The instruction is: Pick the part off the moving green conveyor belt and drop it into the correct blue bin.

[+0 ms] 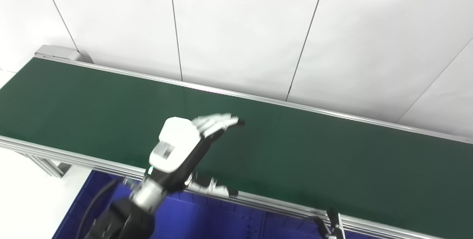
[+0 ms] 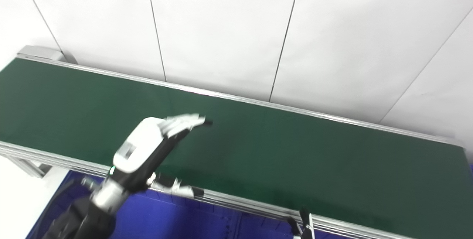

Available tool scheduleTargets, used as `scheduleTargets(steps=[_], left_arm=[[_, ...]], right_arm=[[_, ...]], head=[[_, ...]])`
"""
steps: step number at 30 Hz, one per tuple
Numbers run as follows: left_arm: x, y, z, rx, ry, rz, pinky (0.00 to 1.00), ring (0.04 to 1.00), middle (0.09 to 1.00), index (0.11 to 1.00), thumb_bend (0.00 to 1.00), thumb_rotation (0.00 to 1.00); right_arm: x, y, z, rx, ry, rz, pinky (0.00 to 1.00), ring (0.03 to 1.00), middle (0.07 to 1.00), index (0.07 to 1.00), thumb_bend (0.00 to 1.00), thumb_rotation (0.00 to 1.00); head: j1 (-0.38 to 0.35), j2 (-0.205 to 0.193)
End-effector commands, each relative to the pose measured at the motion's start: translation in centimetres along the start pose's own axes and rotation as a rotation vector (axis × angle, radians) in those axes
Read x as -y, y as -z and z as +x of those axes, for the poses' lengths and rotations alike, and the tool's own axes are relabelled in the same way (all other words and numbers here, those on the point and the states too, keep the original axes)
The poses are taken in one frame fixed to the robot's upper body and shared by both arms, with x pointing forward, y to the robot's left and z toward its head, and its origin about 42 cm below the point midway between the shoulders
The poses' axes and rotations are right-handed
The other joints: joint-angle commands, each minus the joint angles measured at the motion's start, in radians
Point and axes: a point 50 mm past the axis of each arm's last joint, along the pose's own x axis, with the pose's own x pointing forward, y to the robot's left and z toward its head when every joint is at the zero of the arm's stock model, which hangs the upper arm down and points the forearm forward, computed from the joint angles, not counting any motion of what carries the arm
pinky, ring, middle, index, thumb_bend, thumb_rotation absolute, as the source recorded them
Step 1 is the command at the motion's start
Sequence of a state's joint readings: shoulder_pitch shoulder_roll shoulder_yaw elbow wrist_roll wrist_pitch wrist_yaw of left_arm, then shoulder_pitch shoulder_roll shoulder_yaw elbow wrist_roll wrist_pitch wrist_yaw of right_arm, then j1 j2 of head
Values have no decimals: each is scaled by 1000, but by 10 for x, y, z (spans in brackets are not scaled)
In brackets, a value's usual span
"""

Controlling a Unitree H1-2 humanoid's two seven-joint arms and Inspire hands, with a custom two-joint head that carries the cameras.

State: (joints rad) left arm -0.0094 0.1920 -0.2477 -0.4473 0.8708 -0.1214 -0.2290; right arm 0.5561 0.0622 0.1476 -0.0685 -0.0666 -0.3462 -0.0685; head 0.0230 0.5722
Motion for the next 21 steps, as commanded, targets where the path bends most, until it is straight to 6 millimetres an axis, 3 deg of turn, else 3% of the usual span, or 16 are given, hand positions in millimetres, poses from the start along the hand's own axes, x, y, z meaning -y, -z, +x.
scheduleTargets(steps=[1, 12, 21], left_arm=[[-7, 6, 18, 15, 9, 66, 900, 899, 903, 889, 1000, 244], [-5, 43, 76, -12, 53, 152, 892, 910, 898, 894, 994, 248], [12, 68, 87, -85, 96, 143, 878, 896, 889, 882, 995, 263]], right_arm=[[-8, -10, 4, 70, -10, 13, 956, 948, 1000, 1000, 700, 1000], [-22, -12, 5, 68, -8, 40, 938, 940, 1000, 1000, 748, 1000], [-28, -15, 6, 73, -4, 47, 919, 925, 1000, 1000, 741, 1000]], head=[[-4, 3], [-23, 6], [-37, 9]])
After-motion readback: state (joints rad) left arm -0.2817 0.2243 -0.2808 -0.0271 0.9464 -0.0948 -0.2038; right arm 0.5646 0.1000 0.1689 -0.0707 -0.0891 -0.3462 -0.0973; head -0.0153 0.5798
